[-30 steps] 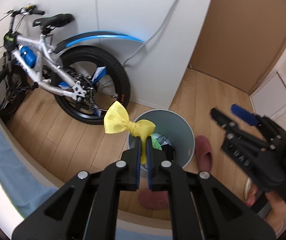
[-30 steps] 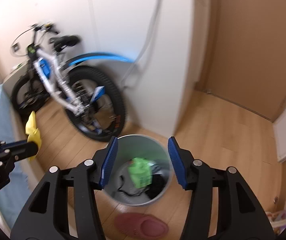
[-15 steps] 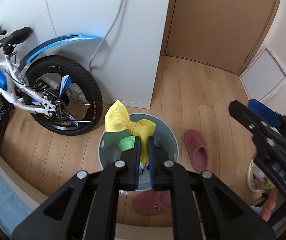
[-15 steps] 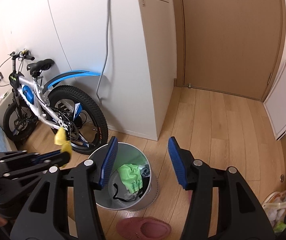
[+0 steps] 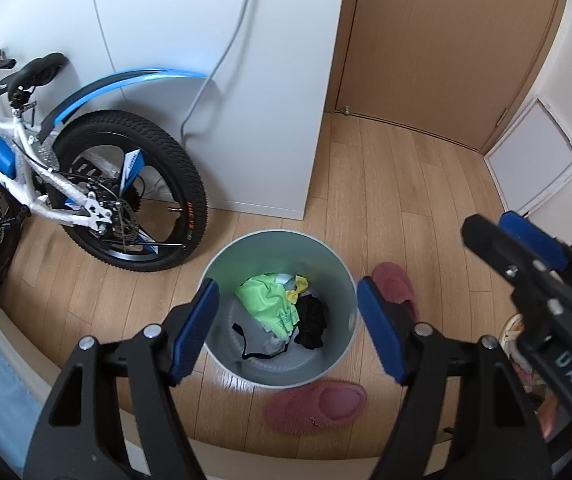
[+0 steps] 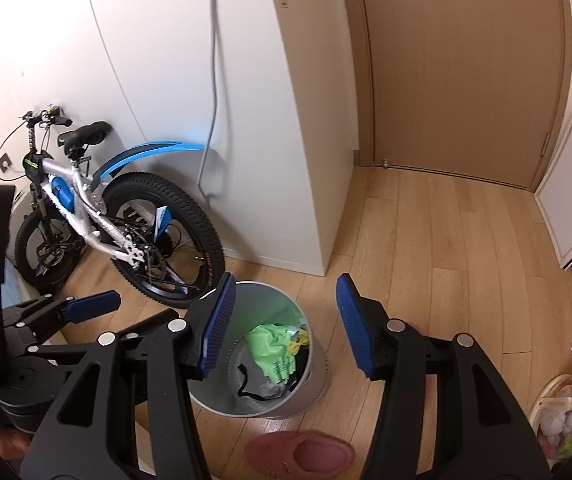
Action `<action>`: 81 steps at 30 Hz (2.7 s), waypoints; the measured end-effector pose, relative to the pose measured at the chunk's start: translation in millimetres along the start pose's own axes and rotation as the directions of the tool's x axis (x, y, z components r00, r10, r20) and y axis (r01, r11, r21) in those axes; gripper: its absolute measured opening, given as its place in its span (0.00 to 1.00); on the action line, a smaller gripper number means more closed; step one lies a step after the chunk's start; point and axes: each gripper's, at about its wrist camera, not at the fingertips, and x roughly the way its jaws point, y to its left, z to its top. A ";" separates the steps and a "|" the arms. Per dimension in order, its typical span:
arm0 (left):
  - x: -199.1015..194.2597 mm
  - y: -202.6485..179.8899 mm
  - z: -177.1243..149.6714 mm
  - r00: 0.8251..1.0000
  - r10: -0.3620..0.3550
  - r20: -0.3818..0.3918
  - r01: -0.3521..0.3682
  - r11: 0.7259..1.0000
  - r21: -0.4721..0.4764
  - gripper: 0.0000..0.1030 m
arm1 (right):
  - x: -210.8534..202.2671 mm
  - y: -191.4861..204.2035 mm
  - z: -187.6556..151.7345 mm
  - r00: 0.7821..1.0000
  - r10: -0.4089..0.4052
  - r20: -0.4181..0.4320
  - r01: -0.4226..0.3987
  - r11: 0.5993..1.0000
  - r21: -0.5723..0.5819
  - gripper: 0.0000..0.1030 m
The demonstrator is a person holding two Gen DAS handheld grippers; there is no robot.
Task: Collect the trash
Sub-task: 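Open both tools to drop the bow and cloth into the bin, then move both open tools back over the bed, then grasp the plastic wrap ball with the left tool while the right tool grasps the orange bag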
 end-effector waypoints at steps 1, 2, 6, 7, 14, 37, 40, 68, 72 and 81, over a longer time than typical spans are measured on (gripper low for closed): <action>-4.1 1.4 -0.5 1.000 0.009 0.001 -0.009 1.000 -0.004 0.69 | 0.5 3.1 -0.1 1.000 0.008 -0.003 -0.008 1.000 -0.006 0.49; -7.4 2.5 -1.3 1.000 0.025 0.002 -0.025 1.000 -0.005 0.69 | -0.6 4.4 -0.1 1.000 0.018 0.000 -0.018 1.000 -0.007 0.49; -34.5 14.4 -10.3 0.998 0.054 0.018 -0.054 0.998 -0.034 0.69 | -7.8 13.5 0.9 0.999 0.043 0.012 -0.043 0.999 -0.025 0.49; -42.7 18.9 -13.6 0.998 0.064 0.023 -0.063 0.997 -0.045 0.69 | -10.7 16.8 1.6 0.999 0.047 0.019 -0.046 0.998 -0.032 0.49; -108.5 63.0 -50.4 0.988 0.145 0.051 -0.134 0.975 -0.175 0.69 | -40.5 56.1 6.1 0.992 0.106 0.066 -0.097 0.987 -0.124 0.49; -394.1 172.3 -325.2 0.839 0.539 -0.080 -0.454 0.611 -0.649 0.69 | -249.2 337.4 -115.3 0.746 0.581 -0.325 -0.651 0.534 -0.540 0.49; -429.8 174.6 -363.9 0.815 0.569 -0.112 -0.474 0.544 -0.692 0.69 | -286.3 362.1 -139.1 0.715 0.599 -0.361 -0.676 0.460 -0.575 0.49; -550.1 135.2 -495.3 0.751 0.651 -0.108 -0.438 0.370 -0.819 0.70 | -433.2 412.7 -241.1 0.654 0.623 -0.429 -0.683 0.242 -0.689 0.56; -549.8 145.0 -497.3 0.750 0.651 -0.116 -0.442 0.363 -0.821 0.70 | -428.2 419.0 -242.4 0.660 0.619 -0.426 -0.677 0.245 -0.694 0.60; -531.1 183.3 -494.6 0.773 0.622 -0.126 -0.434 0.373 -0.820 0.70 | -400.0 446.6 -243.1 0.659 0.610 -0.441 -0.690 0.255 -0.678 0.61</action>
